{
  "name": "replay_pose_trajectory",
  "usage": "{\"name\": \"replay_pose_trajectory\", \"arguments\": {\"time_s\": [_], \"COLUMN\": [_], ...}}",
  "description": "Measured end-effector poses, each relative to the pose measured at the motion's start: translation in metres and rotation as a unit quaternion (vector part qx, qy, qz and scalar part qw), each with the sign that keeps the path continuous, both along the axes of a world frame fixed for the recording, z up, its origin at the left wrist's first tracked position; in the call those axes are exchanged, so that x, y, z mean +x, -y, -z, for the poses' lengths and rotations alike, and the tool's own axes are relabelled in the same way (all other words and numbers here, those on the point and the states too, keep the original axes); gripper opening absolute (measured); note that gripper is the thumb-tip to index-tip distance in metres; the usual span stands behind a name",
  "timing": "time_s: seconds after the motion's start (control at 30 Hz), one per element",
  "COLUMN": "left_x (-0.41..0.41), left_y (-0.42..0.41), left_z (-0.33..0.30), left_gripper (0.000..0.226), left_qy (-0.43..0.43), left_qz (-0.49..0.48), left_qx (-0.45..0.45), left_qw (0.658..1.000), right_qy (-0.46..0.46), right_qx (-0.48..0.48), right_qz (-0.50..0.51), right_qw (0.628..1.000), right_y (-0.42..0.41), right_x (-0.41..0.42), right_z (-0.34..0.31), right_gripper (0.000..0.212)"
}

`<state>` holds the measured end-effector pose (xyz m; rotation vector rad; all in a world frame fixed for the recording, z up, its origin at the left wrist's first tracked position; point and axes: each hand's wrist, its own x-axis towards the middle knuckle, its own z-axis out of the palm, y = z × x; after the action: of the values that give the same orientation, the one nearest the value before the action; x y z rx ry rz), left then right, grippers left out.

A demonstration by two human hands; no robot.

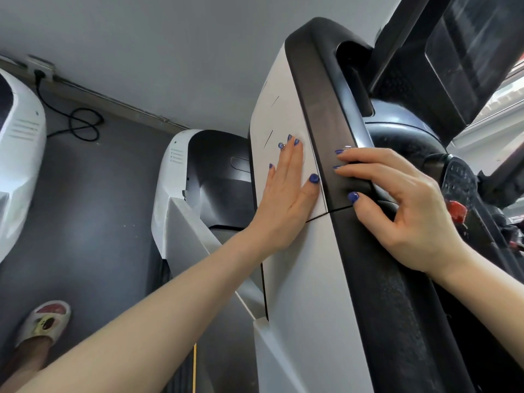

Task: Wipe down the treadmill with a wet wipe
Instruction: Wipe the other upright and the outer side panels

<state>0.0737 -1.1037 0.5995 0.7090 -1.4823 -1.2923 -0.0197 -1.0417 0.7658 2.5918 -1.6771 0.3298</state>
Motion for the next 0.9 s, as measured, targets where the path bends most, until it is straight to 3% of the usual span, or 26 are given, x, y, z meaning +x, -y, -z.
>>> {"name": "replay_pose_trajectory", "arguments": {"time_s": [0.27, 0.43, 0.73, 0.9], "left_x": [0.012, 0.021, 0.032, 0.028], "left_y": [-0.077, -0.064, -0.060, -0.017], "left_z": [0.004, -0.005, -0.002, -0.021], "left_gripper": [0.076, 0.071, 0.065, 0.061], "left_qy": [0.012, 0.059, 0.121, 0.149], "left_qz": [0.017, 0.008, -0.002, -0.027], "left_qx": [-0.096, -0.168, -0.252, -0.242], "left_qw": [0.995, 0.984, 0.960, 0.958], "right_qy": [-0.001, 0.007, 0.023, 0.020], "right_qx": [-0.077, -0.140, -0.094, -0.070], "right_qz": [0.006, 0.043, 0.086, 0.076], "right_qw": [0.997, 0.989, 0.992, 0.994], "right_y": [-0.004, -0.006, -0.007, 0.005], "right_x": [-0.003, -0.007, -0.012, -0.011], "right_z": [0.002, 0.003, 0.002, 0.000], "right_gripper": [0.028, 0.028, 0.033, 0.033]}}
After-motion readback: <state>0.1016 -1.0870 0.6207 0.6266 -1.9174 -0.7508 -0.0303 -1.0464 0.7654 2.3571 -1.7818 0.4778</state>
